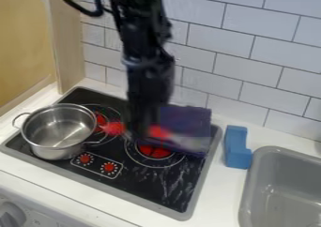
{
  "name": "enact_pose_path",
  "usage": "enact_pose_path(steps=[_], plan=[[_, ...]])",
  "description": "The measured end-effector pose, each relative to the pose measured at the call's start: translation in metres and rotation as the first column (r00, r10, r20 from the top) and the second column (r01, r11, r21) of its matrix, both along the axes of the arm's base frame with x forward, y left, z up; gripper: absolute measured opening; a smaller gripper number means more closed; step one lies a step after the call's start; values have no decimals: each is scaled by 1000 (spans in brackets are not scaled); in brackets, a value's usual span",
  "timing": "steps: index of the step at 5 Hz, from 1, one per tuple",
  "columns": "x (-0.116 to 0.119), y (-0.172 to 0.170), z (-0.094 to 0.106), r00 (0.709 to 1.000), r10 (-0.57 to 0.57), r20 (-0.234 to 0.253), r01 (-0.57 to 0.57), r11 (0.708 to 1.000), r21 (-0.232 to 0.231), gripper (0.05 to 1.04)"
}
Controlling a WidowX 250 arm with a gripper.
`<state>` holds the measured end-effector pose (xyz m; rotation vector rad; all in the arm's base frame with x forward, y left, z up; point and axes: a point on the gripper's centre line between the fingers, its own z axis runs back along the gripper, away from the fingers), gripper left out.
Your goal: Move the red fork to the bottom right of the stove
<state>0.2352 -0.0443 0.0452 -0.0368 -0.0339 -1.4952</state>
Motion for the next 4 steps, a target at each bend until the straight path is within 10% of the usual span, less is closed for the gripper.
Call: enact_pose_path(steps=[4], plan=[[-1, -15, -41, 1000, -6, -24, 7, 998, 61, 354]])
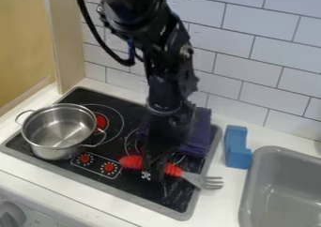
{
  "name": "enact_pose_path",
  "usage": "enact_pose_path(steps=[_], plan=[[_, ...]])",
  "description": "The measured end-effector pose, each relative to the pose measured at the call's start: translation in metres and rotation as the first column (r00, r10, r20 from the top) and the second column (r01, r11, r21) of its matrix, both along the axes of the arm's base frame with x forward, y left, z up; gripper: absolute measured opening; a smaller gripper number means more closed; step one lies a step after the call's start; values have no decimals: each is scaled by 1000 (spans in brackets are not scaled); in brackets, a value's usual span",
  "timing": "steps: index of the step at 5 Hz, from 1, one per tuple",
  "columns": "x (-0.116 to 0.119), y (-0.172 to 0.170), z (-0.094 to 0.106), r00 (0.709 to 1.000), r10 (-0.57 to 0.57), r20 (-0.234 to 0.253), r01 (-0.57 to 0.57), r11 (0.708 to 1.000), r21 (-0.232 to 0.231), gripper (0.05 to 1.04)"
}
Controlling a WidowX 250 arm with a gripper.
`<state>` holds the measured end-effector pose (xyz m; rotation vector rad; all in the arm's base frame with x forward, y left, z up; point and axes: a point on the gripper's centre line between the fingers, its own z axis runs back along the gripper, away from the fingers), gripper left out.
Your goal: Move the red fork to the bottom right of the stove
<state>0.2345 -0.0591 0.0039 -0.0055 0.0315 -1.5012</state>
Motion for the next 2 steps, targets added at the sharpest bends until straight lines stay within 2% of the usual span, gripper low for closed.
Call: enact_pose_path(steps=[1, 2], plan=[[-2, -2, -2, 1000, 3, 6, -3, 1000, 13, 429], [-3, 2, -3, 996, 85, 34, -86, 996, 39, 731]])
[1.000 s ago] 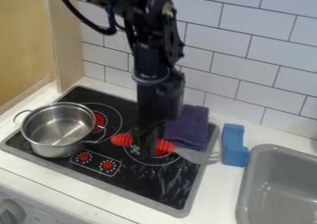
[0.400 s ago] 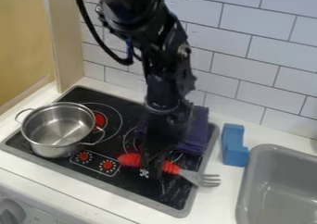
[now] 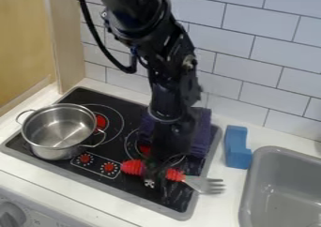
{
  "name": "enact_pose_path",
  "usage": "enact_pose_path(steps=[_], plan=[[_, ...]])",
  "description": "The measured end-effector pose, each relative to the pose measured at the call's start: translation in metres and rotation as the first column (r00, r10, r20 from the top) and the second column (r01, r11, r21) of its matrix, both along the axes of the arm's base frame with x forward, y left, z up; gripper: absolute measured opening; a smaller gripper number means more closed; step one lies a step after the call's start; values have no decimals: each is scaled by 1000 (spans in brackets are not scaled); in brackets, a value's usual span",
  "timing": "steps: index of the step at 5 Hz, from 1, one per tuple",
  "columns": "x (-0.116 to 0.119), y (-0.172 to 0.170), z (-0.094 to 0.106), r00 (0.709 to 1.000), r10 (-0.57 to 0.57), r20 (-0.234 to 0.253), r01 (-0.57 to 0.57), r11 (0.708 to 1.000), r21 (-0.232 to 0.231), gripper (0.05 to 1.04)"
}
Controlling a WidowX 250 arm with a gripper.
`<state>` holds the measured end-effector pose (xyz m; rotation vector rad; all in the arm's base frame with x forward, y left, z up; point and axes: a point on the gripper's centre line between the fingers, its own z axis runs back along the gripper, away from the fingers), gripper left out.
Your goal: Move the red fork to the bottom right of the stove
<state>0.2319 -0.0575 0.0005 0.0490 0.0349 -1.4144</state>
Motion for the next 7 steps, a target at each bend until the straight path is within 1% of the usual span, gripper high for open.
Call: enact_pose_path(steps=[1, 2, 3, 4, 5, 6, 7], plan=[[-2, 2, 0, 1000, 8, -9, -8, 1000, 13, 977], [-6, 3, 1, 1000, 11, -13, -11, 1000, 17, 1006], [-6, 3, 8, 1000, 7, -2, -7, 1000, 10, 999], [-6, 2, 39, 999, -12, 52, 12, 1000, -11, 999], [-14, -1, 67, 997, -31, 76, 35, 998, -53, 999], [-16, -1, 95, 988, -29, 154, 50, 990, -133, 999], [-16, -1, 97, 986, -34, 162, 56, 989, -134, 999]])
